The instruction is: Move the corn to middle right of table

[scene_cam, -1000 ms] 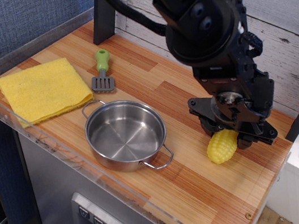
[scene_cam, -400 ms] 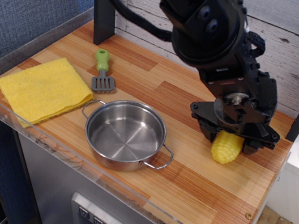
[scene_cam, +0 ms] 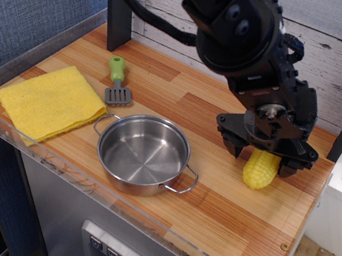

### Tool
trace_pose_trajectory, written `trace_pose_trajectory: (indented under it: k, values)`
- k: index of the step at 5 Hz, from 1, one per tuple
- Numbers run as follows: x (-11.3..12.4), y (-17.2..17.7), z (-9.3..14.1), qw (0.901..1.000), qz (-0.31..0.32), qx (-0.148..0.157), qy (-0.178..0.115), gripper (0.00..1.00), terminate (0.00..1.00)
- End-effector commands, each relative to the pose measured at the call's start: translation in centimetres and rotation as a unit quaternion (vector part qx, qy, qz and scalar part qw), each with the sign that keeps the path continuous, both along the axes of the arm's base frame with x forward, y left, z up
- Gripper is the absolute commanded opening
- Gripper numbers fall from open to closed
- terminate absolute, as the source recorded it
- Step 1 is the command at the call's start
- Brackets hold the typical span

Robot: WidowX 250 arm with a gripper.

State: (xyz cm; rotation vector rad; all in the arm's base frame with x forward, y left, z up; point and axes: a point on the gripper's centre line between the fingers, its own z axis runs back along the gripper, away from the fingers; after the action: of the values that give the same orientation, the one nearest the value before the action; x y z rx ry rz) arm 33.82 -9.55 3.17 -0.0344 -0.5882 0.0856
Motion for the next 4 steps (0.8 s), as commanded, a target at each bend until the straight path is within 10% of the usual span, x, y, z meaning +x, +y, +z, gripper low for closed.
trace_pose_trajectory:
  k: [1, 4]
  values:
    - [-2.3, 0.0, 6.7, 0.9956, 0.002, -0.009, -0.094, 1.0, 0.0]
    - [-6.9, 2.4, 15.2, 0.9771, 0.019, 0.004, -0.212, 1.0, 0.0]
